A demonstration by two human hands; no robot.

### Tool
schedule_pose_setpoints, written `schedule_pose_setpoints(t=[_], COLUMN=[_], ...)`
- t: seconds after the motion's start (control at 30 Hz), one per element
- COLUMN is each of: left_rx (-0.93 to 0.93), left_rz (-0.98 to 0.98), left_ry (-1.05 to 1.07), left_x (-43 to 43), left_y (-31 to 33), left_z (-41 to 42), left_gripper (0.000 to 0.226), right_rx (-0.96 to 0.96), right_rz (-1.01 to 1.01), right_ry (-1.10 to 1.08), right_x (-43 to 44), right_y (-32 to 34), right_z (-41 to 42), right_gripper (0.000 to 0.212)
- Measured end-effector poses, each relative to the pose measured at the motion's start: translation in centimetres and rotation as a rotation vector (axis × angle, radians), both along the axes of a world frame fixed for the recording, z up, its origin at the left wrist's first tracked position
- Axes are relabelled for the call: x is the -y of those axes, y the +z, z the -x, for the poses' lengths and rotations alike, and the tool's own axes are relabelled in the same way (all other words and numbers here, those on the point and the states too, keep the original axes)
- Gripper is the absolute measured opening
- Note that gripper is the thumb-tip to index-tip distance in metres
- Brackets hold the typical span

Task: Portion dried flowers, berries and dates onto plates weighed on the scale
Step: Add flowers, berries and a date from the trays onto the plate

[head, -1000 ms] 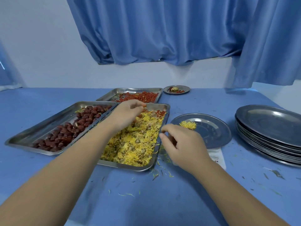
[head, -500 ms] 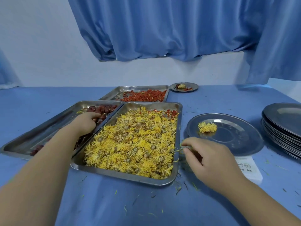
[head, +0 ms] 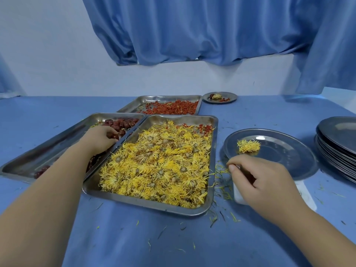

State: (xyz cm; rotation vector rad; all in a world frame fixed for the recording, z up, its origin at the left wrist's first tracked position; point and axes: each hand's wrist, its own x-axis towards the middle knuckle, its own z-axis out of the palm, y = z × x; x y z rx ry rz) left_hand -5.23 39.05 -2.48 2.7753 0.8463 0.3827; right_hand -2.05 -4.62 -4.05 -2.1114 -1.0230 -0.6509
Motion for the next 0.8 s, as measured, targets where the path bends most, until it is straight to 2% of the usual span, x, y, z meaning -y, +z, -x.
schedule_pose_setpoints(t=[0.1,0.2,0.37,0.57,0.7,0.8], left_rx=[0.143,0.251,0.204,0.149,0.086,0.069], left_rz=[0.074,0.175,0.311,0.321,0.29,0.266], left_ry=[-0.014,-0.155,-0.375,-0.593,-0.717,-0.733], left_x=[1.0,3.9,11.7,21.3,26.8,29.4], left_y=[1.1,2.7,4.6,5.1,4.1,3.1], left_z=[0.3,0.1,-1.1,-2.6,-3.9,-5.2], left_gripper=[0.037,0.036,0.034,0.036,0.033,0.023], right_rx=[-0.015,-0.075,-0.327,-0.513,-0.587,-0.596], right_rz=[-0.034,-0.131,-0.45,-0.741,-0.858,-0.89], right_ry=[0.016,0.012,0.017,-0.043,-0.085,-0.109], right_x=[0.0,0.2,1.0,2.6,3.4,3.6], right_y=[0.1,0.1,0.7,1.6,1.7,1.7], right_z=[0.0,-0.2,-0.9,-2.2,-3.1,-3.5], right_gripper=[0.018,0.013,0.021,0.02,0.017,0.017])
